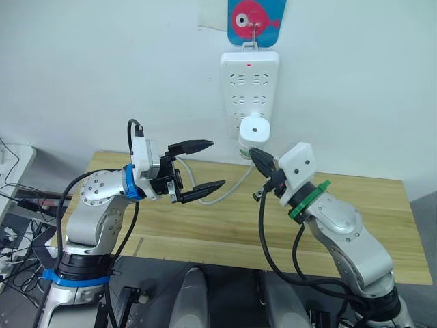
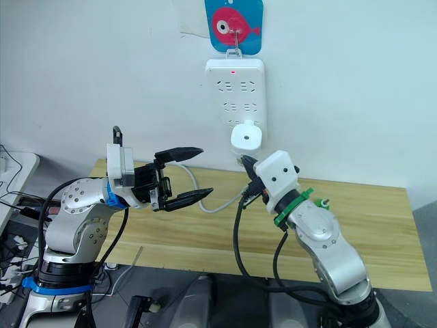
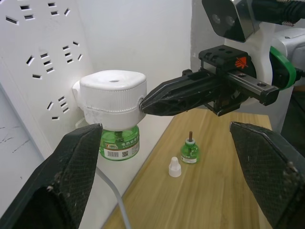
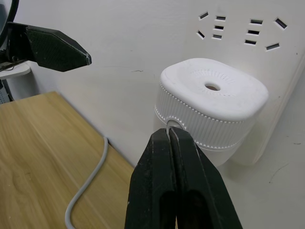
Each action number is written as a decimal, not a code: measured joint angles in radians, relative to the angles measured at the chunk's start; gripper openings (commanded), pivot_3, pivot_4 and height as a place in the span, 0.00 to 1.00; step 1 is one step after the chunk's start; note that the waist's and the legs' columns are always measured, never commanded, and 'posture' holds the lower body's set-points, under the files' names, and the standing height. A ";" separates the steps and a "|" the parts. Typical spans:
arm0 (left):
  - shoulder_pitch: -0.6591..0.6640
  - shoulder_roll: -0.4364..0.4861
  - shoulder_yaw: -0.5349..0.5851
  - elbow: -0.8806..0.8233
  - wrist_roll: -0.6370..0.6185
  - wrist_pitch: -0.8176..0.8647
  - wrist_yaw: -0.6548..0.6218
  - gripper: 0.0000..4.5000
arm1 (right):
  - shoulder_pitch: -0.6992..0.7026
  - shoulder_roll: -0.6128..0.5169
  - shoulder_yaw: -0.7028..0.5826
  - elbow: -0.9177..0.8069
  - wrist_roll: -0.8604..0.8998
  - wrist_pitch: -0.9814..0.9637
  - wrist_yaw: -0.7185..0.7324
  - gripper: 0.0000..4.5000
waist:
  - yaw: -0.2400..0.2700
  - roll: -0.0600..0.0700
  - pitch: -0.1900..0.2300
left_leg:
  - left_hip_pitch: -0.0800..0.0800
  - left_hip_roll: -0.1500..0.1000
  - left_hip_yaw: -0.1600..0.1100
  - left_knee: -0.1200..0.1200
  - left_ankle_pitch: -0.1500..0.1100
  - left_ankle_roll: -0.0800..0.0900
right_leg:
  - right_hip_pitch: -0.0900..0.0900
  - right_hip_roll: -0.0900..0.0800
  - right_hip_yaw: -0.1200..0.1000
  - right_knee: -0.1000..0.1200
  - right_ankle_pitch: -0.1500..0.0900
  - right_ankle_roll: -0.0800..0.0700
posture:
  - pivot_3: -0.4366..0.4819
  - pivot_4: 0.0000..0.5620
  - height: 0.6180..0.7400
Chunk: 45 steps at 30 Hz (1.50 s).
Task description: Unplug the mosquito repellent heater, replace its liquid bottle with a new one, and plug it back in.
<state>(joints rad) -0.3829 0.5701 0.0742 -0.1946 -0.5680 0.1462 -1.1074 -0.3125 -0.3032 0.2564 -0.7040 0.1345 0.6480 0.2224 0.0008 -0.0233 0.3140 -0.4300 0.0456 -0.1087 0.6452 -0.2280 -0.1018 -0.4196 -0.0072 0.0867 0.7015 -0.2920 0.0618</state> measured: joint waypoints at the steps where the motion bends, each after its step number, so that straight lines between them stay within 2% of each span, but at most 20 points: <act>1: -0.001 -0.002 0.000 0.000 0.000 0.001 0.006 1.00 | -0.003 0.004 0.000 0.005 -0.002 -0.001 0.000 0.01 | 0.000 0.000 0.000 | 0.000 0.000 0.000 0.000 0.001 0.000 | 0.000 0.000 0.000 0.000 0.000 0.000 | 0.64 0.54 1.00; 12: -0.008 -0.005 -0.001 0.000 0.000 0.000 0.003 1.00 | 0.007 0.023 -0.015 -0.001 0.002 0.012 0.001 0.01 | 0.000 0.000 0.000 | 0.000 0.000 0.000 -0.001 0.004 0.001 | 0.000 0.000 0.000 0.000 0.002 0.000 | 0.64 0.52 1.00; 23: -0.001 -0.004 -0.001 0.012 0.027 -0.045 -0.023 1.00 | 0.146 -0.056 -0.096 -0.197 0.090 0.128 0.068 0.01 | 0.000 0.000 0.000 | -0.001 0.000 0.000 -0.008 0.003 0.001 | -0.001 0.000 -0.001 -0.005 0.002 -0.001 | 0.64 0.51 1.00; 26: -0.002 0.004 -0.002 0.037 0.049 -0.070 -0.035 1.00 | 0.229 -0.140 -0.212 -0.275 0.166 0.148 0.140 0.14 | 0.002 0.000 0.000 | -0.001 0.000 0.000 -0.009 0.003 0.001 | -0.001 0.000 -0.001 -0.006 0.002 -0.001 | 0.63 0.50 1.00; 32: -0.007 0.029 0.005 0.113 0.082 -0.115 -0.046 1.00 | 0.333 -0.257 -0.449 -0.294 0.283 0.131 0.261 0.62 | 0.003 0.000 0.000 | 0.000 0.000 0.000 -0.008 0.003 0.001 | -0.001 0.000 -0.001 -0.006 0.002 -0.001 | 0.64 0.49 1.00; 36: -0.019 0.048 0.005 0.119 0.089 -0.067 -0.007 1.00 | 0.343 -0.290 -0.529 -0.294 0.342 0.110 0.302 0.94 | 0.001 0.000 0.000 | 0.000 0.000 0.000 -0.008 0.003 0.001 | -0.001 0.000 -0.001 -0.005 0.002 -0.001 | 0.64 0.49 1.00; 37: -0.022 0.050 0.005 0.119 0.100 -0.056 0.013 1.00 | 0.343 -0.293 -0.540 -0.294 0.356 0.106 0.305 0.99 | 0.001 0.000 0.000 | 0.000 0.000 0.000 -0.008 0.003 0.001 | -0.001 0.000 -0.001 -0.005 0.002 -0.001 | 0.64 0.49 1.00; 45: -0.029 0.070 -0.007 0.065 0.207 -0.031 0.123 1.00 | 0.299 -0.313 -0.552 -0.290 0.406 0.092 0.293 0.99 | 0.002 0.000 0.000 | 0.000 0.000 0.000 -0.008 0.003 0.001 | 0.000 0.000 -0.001 -0.005 0.002 -0.001 | 0.68 0.47 1.00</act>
